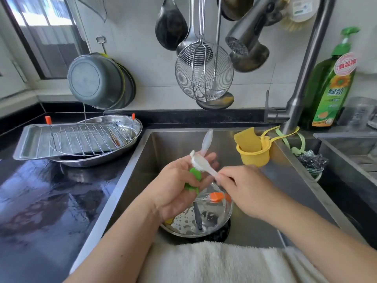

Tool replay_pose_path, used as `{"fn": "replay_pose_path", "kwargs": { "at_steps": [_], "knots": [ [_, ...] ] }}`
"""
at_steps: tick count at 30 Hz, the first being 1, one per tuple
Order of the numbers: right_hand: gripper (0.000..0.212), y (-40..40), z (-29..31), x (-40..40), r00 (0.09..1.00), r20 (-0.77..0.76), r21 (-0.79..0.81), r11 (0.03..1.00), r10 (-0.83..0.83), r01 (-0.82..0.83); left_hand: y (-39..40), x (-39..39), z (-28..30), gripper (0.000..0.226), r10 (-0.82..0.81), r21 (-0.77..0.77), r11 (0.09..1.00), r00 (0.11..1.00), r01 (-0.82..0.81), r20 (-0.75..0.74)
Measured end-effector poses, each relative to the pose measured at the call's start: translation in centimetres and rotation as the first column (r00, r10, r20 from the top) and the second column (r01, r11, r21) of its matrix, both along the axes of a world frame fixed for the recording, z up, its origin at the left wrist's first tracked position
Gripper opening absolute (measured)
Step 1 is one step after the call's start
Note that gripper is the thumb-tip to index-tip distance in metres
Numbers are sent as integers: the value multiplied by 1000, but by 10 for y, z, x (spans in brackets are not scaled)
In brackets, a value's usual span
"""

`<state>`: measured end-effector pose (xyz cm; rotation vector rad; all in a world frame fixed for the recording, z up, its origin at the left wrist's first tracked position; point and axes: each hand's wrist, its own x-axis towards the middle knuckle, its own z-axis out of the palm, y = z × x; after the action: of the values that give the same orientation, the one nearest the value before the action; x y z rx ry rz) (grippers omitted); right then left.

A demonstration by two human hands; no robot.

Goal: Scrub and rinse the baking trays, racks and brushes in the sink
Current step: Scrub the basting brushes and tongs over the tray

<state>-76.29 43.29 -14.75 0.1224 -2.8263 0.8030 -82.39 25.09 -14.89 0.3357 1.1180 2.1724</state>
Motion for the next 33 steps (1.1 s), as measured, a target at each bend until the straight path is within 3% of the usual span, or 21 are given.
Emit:
{"fn": "replay_pose_path", "kwargs": {
  "at_steps": [2,4,6,8,10,14,19,23,25,30,33],
  "knots": [
    [35,-8,1,5,998,35,-4,998,58,-58,-2,-4,-1,87,35,67,997,999,-37,36],
    [34,-5,5,1,1000,9,-18,1000,6,-5,-4,-3,1,90,-8,134,991,999,0,53],
    [36,-1,7,-2,1000,-16,-29,999,-27,26,-4,-1,5,77,-62,174,984,996,50,63],
    [40,-7,3,3,997,0,-16,997,73,-73,-5,1,7,59,-40,186,983,990,14,136],
    [45,-15,2,7,990,29,32,989,140,-141,-6,0,8,69,20,193,979,977,-62,213],
    [43,-8,4,-5,999,-26,47,999,29,-27,-3,0,8,76,-20,251,967,974,-38,226],
    [38,-11,-3,-2,993,66,11,995,100,-101,-6,-1,8,71,23,195,978,965,-76,261],
    [37,-8,-1,-4,986,136,27,994,98,-103,-4,2,10,35,86,87,990,964,-111,253],
    [36,-8,0,-1,980,164,10,993,114,-117,-3,-1,7,28,148,11,988,953,-157,265],
    [38,0,8,4,972,181,26,988,148,-155,0,-3,3,39,228,-114,972,939,-205,258],
    [36,-1,8,3,996,52,-52,996,79,-76,0,-5,4,46,244,-97,969,925,-226,291]
  ]
}}
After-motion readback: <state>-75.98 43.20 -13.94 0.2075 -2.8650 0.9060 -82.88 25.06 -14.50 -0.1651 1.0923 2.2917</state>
